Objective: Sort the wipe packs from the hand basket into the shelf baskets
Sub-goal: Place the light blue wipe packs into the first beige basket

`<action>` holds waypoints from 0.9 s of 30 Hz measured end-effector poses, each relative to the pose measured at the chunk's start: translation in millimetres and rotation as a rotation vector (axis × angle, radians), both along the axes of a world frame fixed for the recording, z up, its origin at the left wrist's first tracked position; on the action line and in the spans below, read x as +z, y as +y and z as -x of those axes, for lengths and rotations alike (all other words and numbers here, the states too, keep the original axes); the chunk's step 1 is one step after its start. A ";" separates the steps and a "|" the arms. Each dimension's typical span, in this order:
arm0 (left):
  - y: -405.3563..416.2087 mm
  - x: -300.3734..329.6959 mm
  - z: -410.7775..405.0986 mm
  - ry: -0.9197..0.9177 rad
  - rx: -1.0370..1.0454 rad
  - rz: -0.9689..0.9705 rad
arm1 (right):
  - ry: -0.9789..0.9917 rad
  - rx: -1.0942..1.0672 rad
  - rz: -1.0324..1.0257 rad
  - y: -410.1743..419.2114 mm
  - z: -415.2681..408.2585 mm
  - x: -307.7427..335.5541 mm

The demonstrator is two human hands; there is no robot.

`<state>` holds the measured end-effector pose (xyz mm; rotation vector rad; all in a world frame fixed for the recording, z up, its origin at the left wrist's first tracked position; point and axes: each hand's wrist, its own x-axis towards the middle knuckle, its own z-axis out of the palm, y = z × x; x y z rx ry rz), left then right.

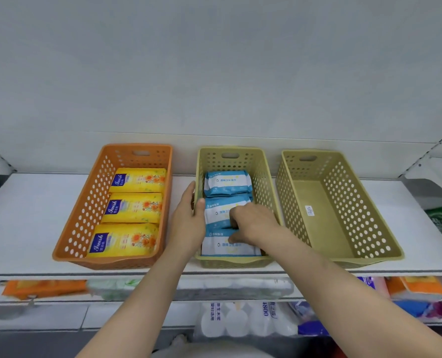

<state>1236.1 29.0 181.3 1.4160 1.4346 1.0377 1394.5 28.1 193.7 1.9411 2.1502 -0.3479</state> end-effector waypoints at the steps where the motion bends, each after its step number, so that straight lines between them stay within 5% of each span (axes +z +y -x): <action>1: 0.3 -0.7 -0.4 0.000 0.003 -0.004 | 0.020 0.005 -0.005 0.6 -0.9 -1.3; 5: 1.2 -3.0 -0.7 0.005 0.011 -0.007 | 0.094 0.032 -0.103 4.6 -5.7 -2.8; 10: 1.3 -1.7 0.2 0.036 0.020 0.030 | 0.101 0.057 0.141 11.4 -6.6 -6.0; 20: 0.7 4.9 -0.2 0.115 0.001 0.016 | 0.088 0.043 0.122 14.4 -6.8 -10.0; 27: -5.1 46.0 22.8 0.195 -0.046 -0.129 | 0.129 -0.006 0.020 30.1 8.3 47.7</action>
